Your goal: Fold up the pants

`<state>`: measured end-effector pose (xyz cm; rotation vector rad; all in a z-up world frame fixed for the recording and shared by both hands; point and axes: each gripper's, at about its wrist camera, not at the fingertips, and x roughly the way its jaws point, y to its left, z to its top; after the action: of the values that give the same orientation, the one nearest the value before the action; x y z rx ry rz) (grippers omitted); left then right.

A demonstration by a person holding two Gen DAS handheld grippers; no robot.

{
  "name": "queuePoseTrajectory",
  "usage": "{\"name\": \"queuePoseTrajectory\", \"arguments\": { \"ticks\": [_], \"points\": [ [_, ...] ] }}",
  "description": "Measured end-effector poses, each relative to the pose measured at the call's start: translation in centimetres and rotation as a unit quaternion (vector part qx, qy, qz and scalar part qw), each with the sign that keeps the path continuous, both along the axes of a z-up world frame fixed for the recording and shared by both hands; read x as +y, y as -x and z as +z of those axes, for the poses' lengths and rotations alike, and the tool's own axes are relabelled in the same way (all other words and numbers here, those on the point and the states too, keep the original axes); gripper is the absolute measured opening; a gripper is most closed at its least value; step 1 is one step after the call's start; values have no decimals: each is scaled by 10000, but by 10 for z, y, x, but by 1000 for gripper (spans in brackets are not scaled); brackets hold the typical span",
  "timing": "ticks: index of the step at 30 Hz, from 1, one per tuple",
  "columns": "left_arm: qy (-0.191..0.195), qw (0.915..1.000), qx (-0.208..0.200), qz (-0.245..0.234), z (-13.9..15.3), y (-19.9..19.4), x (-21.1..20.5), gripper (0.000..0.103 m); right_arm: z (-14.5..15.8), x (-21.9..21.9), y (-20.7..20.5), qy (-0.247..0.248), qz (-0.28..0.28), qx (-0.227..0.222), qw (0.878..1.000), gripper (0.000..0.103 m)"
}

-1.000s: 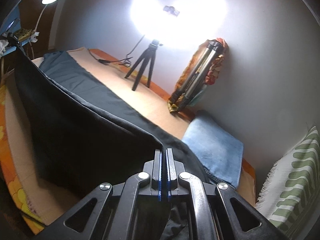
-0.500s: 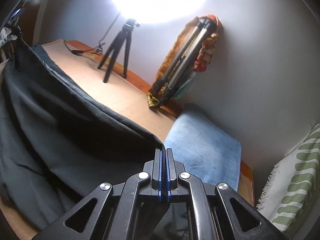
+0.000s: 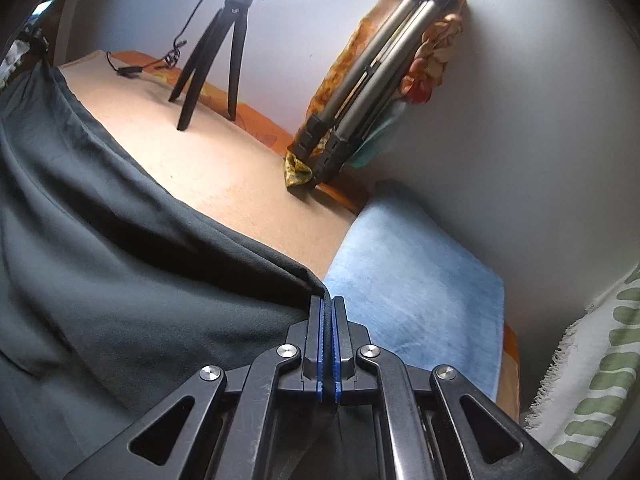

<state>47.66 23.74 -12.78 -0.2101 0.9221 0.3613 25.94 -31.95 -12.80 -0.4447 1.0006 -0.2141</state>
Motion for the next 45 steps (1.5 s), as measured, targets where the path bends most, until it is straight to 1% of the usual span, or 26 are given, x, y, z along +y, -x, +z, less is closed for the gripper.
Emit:
{"name": "queuePoseTrajectory", "arguments": {
  "ticks": [1,4,6,7,8,11,13,14,17,19,20,21,22,23,24,27,31,32,33,34,35,36,38,41,45],
  "points": [
    [53,10000,0,8,-1,-2,1,8,-2,-1,-2,10,-23,30,10000,0],
    [264,9996,32,-24,-2,-6,3,19,-8,-5,-5,18,-112,114,9999,0],
    [357,9994,-34,-25,5,-2,9,39,-11,-8,-6,69,-169,197,9996,0],
    [372,9993,-65,3,8,-3,11,44,-13,-9,-7,57,-183,239,9995,0],
    [422,9990,-169,16,16,2,19,46,-14,-10,-7,50,-195,273,9994,0],
    [465,9983,-335,111,31,15,36,46,-16,-11,-9,61,-206,339,9992,0],
    [431,9985,-311,96,34,24,41,46,-17,-10,-9,92,-209,396,9990,0],
    [410,9987,-298,61,34,33,45,46,-19,-10,-9,100,-225,438,9987,0],
    [550,9984,-143,-74,24,46,50,46,-18,-12,-8,11,-289,468,9985,0],
    [654,9978,-23,-125,12,53,52,46,-15,-11,-7,20,-316,433,9986,7],
    [776,9969,24,-146,5,56,52,46,-12,-9,-5,25,-340,389,9987,16],
    [833,9964,53,-140,3,56,52,46,-8,-7,-3,-11,-348,340,9988,21],
    [941,9954,92,-150,-3,57,52,46,-4,-6,-2,-21,-361,308,9989,24],
    [1042,9943,132,-183,-9,57,50,46,1,-2,1,-16,-375,246,9990,31],
    [1062,9940,154,-202,-11,59,48,46,7,1,5,-18,-373,186,9991,36],
    [964,9947,256,-247,-20,54,43,47,25,17,18,-177,-288,22,9994,39],
    [830,9961,260,-155,-25,49,39,47,45,47,36,-573,106,-58,9983,42],
    [806,9964,217,-126,-26,49,38,47,47,55,40,-724,218,-10,9971,42],
    [754,9969,193,-125,-25,51,38,43,48,63,44,-915,359,45,9952,42],
    [639,9977,148,-143,-24,52,35,37,48,70,48,-1066,472,133,9931,42],
    [501,9985,108,-207,-23,52,31,23,48,78,51,-1199,609,255,9906,42],
    [262,9994,117,-214,-22,51,27,22,47,89,57,-1280,796,401,9878,42],
    [79,9998,125,-121,-20,50,26,22,43,104,66,-1315,1021,577,9844,42],
    [68,9998,137,-120,-21,52,26,22,34,128,82,-1584,1358,917,9737,42],
    [42,9998,165,-144,-21,54,27,22,15,163,103,-1829,1899,1473,9533,42]
  ]
}}
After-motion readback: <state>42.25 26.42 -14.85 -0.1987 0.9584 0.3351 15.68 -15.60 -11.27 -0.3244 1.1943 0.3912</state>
